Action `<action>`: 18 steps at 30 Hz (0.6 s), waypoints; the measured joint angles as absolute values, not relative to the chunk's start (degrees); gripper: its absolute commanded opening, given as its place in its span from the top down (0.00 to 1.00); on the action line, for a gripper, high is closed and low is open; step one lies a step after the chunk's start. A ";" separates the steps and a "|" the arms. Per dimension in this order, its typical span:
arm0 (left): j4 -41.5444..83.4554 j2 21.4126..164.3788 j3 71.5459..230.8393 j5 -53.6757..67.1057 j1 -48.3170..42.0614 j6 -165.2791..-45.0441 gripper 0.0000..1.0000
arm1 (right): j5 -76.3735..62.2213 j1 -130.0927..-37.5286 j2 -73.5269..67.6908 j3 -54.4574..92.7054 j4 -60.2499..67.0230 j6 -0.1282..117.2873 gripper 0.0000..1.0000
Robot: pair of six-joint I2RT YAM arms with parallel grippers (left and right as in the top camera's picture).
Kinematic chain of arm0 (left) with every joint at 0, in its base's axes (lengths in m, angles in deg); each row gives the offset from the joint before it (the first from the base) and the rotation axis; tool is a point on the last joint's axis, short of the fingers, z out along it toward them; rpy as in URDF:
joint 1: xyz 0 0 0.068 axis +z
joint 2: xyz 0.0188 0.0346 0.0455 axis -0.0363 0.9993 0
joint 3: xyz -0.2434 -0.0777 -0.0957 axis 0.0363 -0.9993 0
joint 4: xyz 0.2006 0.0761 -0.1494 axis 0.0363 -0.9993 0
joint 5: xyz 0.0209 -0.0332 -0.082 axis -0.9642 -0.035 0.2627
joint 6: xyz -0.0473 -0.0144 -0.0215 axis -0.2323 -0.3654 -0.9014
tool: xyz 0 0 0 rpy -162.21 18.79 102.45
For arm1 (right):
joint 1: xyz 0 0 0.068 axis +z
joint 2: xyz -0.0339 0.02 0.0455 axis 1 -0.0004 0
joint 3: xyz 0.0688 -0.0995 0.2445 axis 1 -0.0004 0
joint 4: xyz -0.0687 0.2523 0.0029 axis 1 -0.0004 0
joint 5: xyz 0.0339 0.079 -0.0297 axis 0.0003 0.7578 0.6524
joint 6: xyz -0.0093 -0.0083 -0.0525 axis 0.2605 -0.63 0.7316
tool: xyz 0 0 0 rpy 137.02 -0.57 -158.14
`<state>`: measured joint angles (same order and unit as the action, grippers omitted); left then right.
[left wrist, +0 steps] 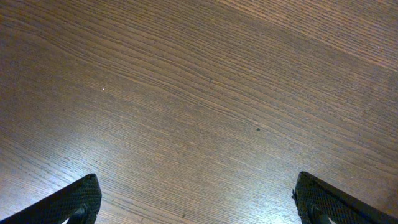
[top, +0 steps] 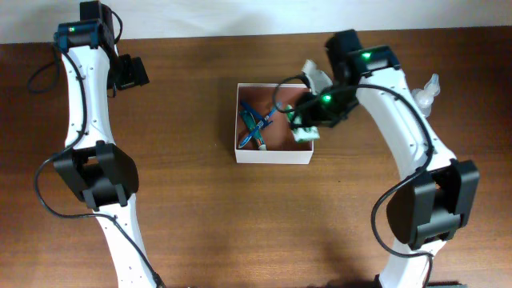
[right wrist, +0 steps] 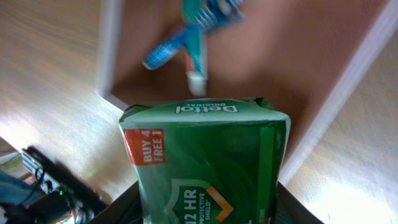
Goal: Pack container
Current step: 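Lift the soap bar and carry it over the pink box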
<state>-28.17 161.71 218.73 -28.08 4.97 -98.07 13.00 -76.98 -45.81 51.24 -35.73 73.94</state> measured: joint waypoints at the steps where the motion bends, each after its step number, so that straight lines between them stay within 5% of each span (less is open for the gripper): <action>1: -28.17 161.71 218.73 -28.08 4.97 -98.07 0.01 | 13.09 -76.24 -45.81 51.57 -34.17 73.53 0.55; 18: -28.17 161.71 218.73 -28.08 4.97 -98.07 0.01 | -1.84 -66.07 -45.81 52.29 -19.66 66.60 0.54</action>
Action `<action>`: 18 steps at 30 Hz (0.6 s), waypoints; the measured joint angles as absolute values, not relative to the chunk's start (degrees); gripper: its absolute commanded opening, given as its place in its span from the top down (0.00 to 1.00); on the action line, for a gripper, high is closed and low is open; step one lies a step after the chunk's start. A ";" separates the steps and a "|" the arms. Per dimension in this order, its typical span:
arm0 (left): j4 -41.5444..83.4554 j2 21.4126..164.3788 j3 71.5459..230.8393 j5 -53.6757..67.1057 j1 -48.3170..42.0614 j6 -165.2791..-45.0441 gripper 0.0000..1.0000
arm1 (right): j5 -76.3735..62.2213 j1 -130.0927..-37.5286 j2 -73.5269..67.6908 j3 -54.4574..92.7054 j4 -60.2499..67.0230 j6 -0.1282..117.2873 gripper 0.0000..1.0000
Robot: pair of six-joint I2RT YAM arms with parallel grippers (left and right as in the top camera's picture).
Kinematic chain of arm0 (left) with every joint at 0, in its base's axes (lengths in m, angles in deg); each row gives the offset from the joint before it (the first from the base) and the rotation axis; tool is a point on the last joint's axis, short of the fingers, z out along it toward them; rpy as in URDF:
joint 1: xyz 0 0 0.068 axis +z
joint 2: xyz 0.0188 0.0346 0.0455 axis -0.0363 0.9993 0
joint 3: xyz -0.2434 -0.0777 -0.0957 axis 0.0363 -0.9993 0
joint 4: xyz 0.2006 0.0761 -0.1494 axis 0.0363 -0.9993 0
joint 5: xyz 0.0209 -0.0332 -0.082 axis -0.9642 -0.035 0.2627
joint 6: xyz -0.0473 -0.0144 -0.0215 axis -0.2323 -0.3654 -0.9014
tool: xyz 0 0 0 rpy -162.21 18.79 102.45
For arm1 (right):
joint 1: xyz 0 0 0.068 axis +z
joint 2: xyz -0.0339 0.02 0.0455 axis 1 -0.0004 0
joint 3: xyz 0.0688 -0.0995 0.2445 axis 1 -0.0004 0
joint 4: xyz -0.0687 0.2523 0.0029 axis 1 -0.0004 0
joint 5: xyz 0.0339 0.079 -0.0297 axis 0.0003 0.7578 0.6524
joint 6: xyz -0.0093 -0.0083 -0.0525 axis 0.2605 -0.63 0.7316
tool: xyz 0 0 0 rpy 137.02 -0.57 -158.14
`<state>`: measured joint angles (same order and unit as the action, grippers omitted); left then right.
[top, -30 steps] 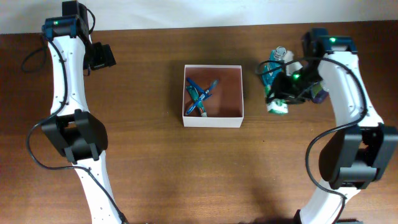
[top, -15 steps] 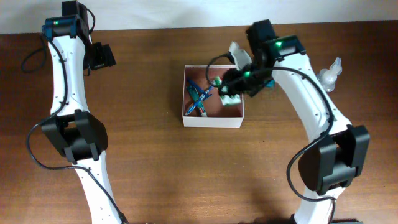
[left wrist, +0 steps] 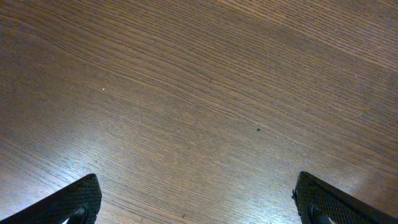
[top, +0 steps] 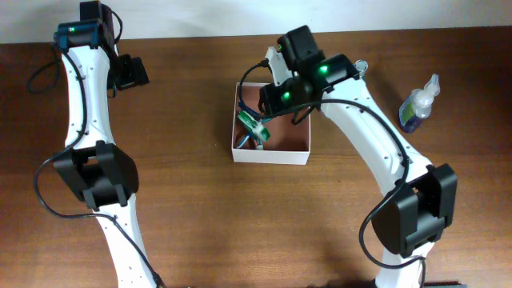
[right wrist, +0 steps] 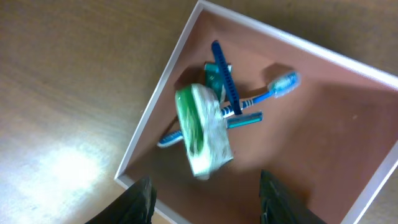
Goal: Pack container
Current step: 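Lift the soap bar and carry it over the pink box, then lower the soap bar into the box and open the right gripper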
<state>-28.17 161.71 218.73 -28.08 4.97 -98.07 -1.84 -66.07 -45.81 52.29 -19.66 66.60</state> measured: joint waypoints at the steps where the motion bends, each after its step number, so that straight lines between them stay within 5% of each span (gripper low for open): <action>1: -28.17 161.71 218.73 -28.08 4.97 -98.07 0.01 | -2.72 -65.81 -45.86 52.29 -19.14 66.40 0.54; 18: -28.17 161.71 218.73 -28.08 4.97 -98.07 0.01 | -7.61 -67.06 -47.23 52.29 -18.13 63.41 0.54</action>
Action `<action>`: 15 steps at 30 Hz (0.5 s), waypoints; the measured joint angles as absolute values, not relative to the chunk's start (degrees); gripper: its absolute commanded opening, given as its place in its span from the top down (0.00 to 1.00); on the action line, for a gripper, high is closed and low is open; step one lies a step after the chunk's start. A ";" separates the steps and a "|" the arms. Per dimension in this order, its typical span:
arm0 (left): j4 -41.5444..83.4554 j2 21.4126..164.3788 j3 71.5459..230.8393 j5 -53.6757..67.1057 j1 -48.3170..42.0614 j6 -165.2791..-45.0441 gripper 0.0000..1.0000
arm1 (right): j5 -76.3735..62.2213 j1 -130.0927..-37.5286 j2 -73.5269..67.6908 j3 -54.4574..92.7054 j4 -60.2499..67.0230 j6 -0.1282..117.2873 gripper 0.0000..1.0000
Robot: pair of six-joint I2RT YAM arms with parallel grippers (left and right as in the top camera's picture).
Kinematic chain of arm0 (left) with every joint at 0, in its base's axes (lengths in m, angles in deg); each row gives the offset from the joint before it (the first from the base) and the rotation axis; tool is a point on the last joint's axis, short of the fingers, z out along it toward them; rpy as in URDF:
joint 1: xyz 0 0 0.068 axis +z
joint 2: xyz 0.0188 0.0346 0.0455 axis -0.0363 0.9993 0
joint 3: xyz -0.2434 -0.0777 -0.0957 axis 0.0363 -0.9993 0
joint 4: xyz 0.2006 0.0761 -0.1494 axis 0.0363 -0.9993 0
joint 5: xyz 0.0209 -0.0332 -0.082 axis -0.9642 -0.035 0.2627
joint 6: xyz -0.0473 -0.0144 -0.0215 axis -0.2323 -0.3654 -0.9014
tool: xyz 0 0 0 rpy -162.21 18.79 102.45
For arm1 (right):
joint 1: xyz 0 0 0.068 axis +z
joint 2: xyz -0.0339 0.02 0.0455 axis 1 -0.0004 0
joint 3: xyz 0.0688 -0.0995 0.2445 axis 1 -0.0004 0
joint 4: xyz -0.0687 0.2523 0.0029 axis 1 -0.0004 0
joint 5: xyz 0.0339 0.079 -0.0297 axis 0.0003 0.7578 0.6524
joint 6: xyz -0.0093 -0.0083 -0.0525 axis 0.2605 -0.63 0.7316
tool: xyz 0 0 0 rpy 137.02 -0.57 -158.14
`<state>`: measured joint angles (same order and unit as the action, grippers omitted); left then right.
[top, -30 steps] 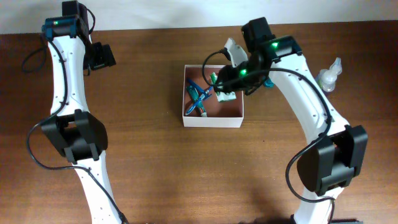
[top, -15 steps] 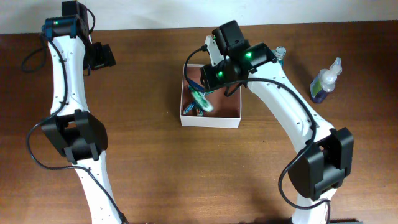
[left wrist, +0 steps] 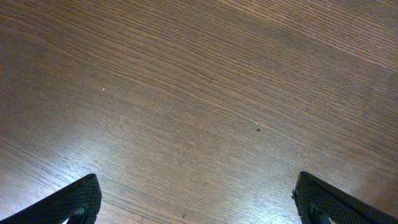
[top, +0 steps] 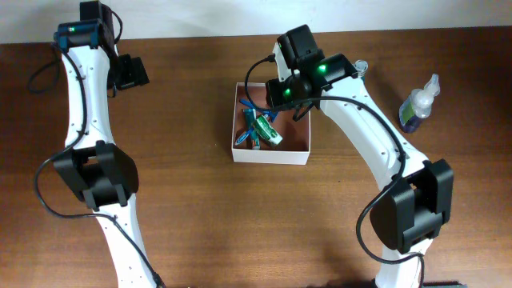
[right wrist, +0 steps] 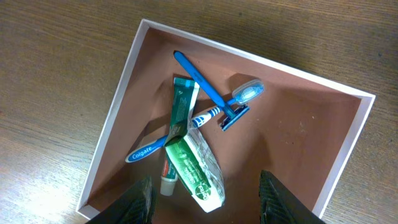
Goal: Pack container
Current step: 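Lower the soap bar into the box and open the right gripper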
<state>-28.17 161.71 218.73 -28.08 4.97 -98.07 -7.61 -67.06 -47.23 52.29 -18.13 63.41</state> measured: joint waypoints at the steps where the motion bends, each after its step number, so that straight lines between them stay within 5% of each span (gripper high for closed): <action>1: -28.17 161.71 218.73 -28.08 4.97 -98.07 0.01 | -7.61 -67.06 -47.23 52.29 -18.20 63.43 0.53; 15: -28.17 161.71 218.73 -28.08 4.97 -98.07 0.01 | -5.58 -67.06 -51.08 51.16 -21.48 69.33 0.48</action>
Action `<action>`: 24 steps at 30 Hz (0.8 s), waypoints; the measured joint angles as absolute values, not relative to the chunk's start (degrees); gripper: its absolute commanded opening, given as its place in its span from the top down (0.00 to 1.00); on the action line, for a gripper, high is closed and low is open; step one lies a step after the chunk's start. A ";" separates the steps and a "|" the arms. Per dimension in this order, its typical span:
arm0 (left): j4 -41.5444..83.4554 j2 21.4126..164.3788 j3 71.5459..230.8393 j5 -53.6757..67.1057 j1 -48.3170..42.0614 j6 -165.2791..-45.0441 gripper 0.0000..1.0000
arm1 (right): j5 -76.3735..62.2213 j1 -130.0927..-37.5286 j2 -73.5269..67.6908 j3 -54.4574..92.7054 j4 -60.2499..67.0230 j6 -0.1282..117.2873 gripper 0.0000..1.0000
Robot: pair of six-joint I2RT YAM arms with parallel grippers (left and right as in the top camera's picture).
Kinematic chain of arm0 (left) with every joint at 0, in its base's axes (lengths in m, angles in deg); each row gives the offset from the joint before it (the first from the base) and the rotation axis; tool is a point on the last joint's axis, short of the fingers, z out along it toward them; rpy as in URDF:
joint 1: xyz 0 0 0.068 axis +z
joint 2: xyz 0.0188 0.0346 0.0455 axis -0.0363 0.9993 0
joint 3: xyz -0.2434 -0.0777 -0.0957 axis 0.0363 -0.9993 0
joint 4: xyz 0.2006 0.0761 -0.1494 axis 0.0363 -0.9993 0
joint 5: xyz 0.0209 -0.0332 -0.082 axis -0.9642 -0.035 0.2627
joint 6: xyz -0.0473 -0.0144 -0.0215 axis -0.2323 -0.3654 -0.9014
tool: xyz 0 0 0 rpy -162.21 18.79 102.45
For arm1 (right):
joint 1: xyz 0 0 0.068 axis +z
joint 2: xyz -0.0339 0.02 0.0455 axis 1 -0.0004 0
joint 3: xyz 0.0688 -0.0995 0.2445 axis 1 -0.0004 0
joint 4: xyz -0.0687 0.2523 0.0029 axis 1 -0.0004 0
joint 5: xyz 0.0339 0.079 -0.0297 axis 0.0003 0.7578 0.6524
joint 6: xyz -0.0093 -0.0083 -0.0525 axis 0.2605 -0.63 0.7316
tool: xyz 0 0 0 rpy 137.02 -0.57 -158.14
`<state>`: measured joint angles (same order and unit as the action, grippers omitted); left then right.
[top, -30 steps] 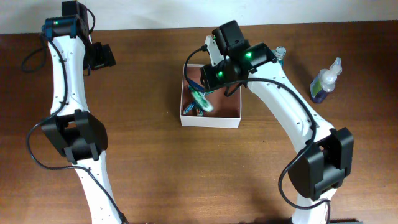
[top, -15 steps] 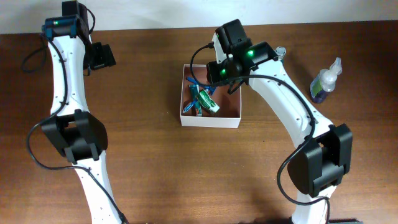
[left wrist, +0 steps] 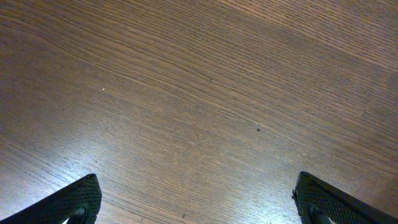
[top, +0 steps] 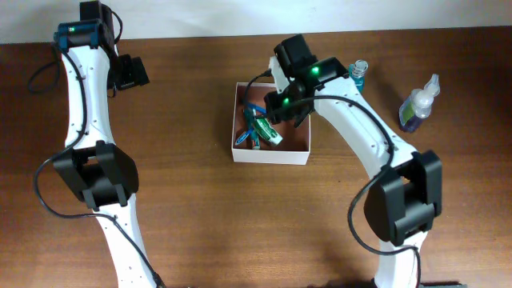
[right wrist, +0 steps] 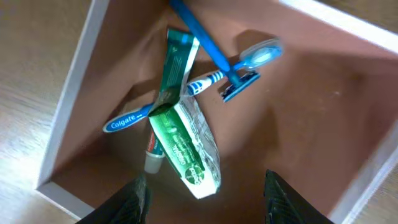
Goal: Pack container
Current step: 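Lower the soap bar into the box and open the right gripper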
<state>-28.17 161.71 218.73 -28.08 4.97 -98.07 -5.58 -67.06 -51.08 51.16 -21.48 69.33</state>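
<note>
The white container (top: 305, 154) with a brown floor stands mid-table. Inside it lie a green soap pack (right wrist: 186, 152), a green toothpaste tube (right wrist: 176, 62), a toothbrush (right wrist: 140, 116) and a blue razor (right wrist: 214, 53); in the overhead view the pack (top: 266, 132) rests over them at the box's left. My right gripper (right wrist: 202, 199) hovers open over the box with nothing between its fingers. Far off at the table's back left, my left gripper (left wrist: 199, 202) is open above bare wood.
A clear bottle with blue liquid (top: 418, 106) stands at the right of the table. A small blue-capped bottle (top: 358, 72) is behind the right arm, near the container's far right corner. The wooden table (top: 200, 208) surrounds the box.
My right gripper has come lower and closer over the container's contents, still open. The soap pack and other items lie as before. The left arm has not moved.
My right gripper first held the green soap pack beside the container's right wall. Then it was over the box, open, with the pack dropping among the items. After that the pack lay on the toothpaste and toothbrush, and it stays there now. The left arm stayed still.
</note>
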 measured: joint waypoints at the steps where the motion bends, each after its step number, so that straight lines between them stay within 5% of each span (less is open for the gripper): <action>1: -28.17 161.71 218.73 -28.08 4.97 -98.07 0.01 | -5.36 -67.04 -51.45 51.16 -21.45 69.92 0.48; 24: -28.17 161.71 218.73 -28.08 4.97 -98.07 0.01 | -3.04 -62.49 -56.43 51.09 -21.43 77.49 0.44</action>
